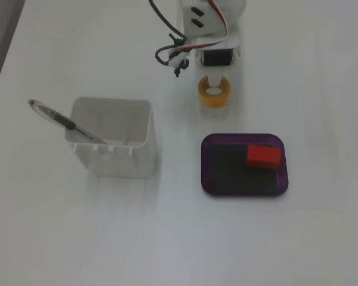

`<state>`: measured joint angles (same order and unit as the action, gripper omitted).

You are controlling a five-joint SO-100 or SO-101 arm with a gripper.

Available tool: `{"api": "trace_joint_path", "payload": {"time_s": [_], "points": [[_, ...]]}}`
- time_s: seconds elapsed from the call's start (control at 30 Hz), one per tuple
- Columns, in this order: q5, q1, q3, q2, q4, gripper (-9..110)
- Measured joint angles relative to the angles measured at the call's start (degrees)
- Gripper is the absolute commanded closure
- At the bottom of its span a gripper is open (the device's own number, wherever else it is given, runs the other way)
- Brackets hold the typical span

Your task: Remove the yellow tape from the box.

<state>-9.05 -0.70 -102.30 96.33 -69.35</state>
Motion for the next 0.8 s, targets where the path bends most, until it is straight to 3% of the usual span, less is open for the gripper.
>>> {"api": "trace_joint_path", "payload": {"time_s": [0.3,0.43,0.6,0.8], "points": [[0.1,-0.3,-11.6,1.9,7.7,101],[0.1,-0.1,-12.4,1.9,8.4,94],[0.1,-0.2,-12.4,2.5,8.4,84],[0.1,-0.4,-6.5,5.8,1.3,83]]}}
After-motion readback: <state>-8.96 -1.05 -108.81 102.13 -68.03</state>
